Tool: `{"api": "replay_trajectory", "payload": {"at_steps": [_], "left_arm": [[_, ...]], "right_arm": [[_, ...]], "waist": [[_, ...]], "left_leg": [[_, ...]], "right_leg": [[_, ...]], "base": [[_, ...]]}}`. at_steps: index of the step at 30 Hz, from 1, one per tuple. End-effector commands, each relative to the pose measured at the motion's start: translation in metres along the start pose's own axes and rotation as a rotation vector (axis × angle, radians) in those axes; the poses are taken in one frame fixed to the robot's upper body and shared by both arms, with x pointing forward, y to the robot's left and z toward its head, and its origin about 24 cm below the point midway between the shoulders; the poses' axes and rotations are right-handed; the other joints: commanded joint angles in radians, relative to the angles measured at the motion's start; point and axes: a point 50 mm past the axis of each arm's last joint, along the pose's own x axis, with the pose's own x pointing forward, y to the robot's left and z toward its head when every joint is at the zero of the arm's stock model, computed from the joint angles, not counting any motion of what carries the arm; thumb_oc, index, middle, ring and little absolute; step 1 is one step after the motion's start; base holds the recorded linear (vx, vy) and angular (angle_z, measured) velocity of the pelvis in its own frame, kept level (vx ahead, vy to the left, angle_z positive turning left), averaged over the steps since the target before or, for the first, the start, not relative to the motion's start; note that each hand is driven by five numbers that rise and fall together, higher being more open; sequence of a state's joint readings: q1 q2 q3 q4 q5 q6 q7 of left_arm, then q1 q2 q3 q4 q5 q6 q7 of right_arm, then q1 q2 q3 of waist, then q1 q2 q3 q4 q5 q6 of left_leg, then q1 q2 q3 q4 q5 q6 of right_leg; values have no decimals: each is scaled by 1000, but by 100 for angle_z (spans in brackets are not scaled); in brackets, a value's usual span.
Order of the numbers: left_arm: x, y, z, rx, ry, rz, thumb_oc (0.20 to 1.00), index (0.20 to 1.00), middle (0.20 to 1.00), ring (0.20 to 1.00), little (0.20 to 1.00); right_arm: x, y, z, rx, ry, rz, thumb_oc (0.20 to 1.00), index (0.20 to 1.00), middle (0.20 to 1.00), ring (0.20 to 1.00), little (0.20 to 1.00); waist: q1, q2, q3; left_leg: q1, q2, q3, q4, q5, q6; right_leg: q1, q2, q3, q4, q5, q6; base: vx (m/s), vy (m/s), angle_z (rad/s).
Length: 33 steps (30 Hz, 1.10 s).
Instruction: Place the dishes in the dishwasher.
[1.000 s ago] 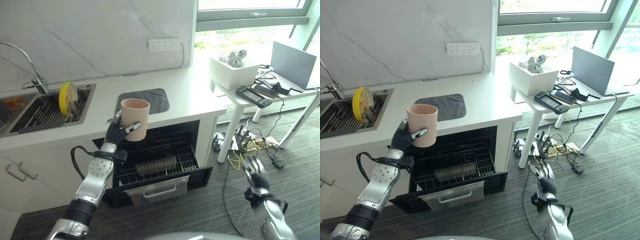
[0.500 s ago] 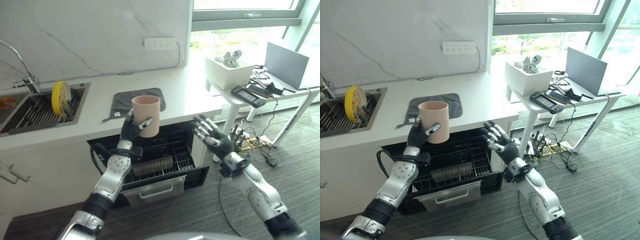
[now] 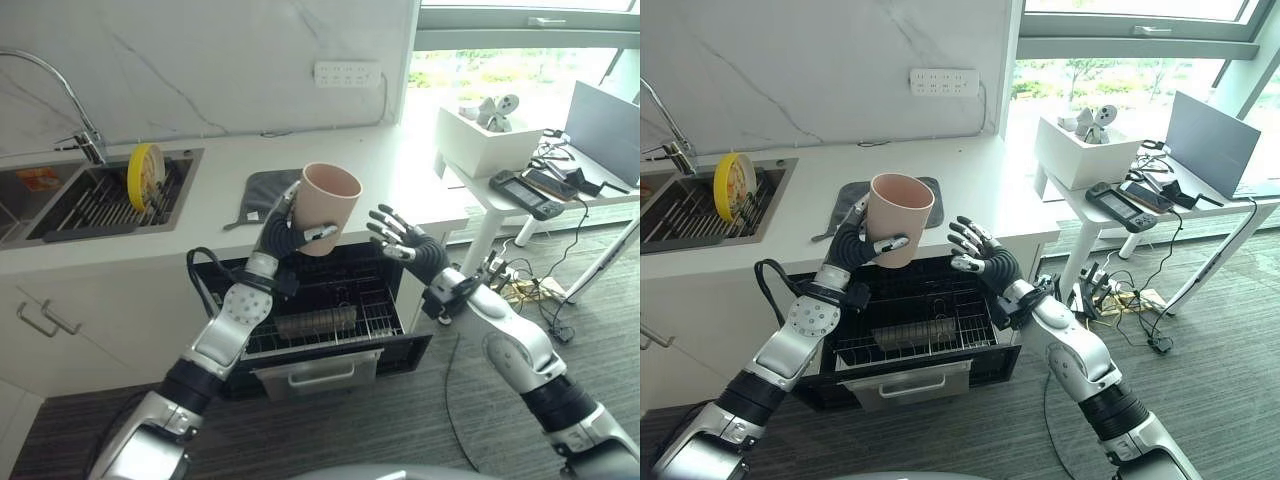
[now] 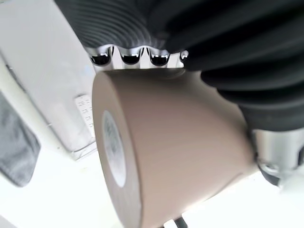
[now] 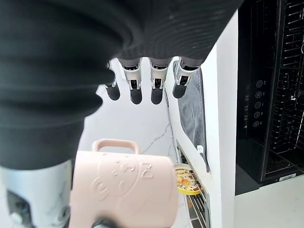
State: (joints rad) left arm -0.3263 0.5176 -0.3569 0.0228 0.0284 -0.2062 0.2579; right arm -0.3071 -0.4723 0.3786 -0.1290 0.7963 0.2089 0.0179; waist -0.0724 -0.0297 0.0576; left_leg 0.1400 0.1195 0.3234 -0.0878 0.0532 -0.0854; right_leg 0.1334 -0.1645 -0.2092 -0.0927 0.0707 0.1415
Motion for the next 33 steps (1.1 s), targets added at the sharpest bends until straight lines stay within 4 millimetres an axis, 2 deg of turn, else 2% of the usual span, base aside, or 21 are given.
{"api": "replay_trajectory", "payload": {"at_steps": [1, 10, 19, 26, 33], "left_arm": [[30, 7, 32, 95, -169, 1, 200, 200, 200, 200, 200], [35, -5, 29, 121, -141, -31, 200, 200, 200, 200, 200], [38, -15, 29, 108, -111, -67, 200, 200, 200, 200, 200], [39, -24, 30, 103, -95, -110, 200, 200, 200, 200, 200], [35, -35, 19, 111, -57, -134, 200, 200, 200, 200, 200]], "right_arm": [[14, 14, 35, -70, -115, 53, 1000, 1000, 1000, 1000, 1000], [26, 24, 44, -237, -111, 1, 1000, 1000, 1000, 1000, 1000], [36, 40, 48, -258, -123, 22, 1000, 1000, 1000, 1000, 1000], [42, 56, 47, -192, -124, 84, 1000, 1000, 1000, 1000, 1000], [43, 63, 55, -185, -173, 92, 1000, 1000, 1000, 1000, 1000]], "waist": [[10, -5, -4], [7, -3, -6], [12, 1, -3], [22, 2, -3], [20, 1, -3]], "left_leg": [[47, 83, -44, 0, -54, -35], [47, 85, -41, 0, -54, -35], [48, 85, -45, 0, -54, -34], [48, 86, -51, 0, -54, -34], [48, 87, -48, 0, -55, -34]], "right_leg": [[20, -69, -18, 5, -19, 70], [16, -70, -9, 5, -16, 70], [18, -69, -3, 5, -18, 69], [20, -70, -9, 5, -20, 69], [18, -71, -7, 5, -19, 69]], "base": [[0, 0, 0], [0, 0, 0], [0, 0, 0], [0, 0, 0], [0, 0, 0]]}}
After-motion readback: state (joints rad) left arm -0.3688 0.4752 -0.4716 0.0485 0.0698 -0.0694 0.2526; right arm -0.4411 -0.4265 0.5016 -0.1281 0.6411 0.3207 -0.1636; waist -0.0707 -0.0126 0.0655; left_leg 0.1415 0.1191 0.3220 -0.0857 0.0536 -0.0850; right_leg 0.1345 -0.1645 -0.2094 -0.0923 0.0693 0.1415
